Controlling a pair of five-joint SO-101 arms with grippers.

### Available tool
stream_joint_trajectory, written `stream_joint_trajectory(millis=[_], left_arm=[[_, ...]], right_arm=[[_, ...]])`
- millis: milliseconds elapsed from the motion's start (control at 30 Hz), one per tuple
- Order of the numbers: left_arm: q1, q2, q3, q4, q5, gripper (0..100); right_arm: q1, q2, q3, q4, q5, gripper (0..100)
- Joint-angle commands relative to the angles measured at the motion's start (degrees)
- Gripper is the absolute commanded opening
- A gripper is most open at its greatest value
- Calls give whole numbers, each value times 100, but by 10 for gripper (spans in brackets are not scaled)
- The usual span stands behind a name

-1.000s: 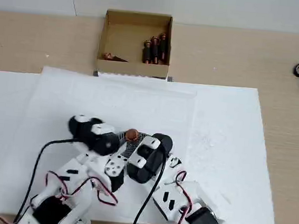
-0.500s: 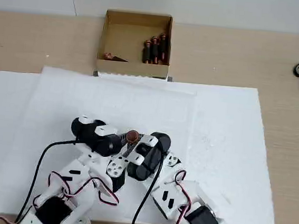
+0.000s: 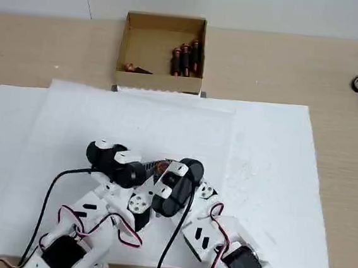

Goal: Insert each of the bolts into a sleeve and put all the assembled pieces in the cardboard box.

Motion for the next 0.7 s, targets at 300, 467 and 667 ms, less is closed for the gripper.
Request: stream_joint_trajectory(millis=[300,467,667], left_arm=[[-853,26,453,413,-976,211],[-1002,26,180,422,-1055,211],[-993,26,-66,431,-1046,211]], right_arm=[[-31,-136,-123,-207,53,3],[-31,-136,0,-215,44,3],[-31,-136,62,-224,35,3]])
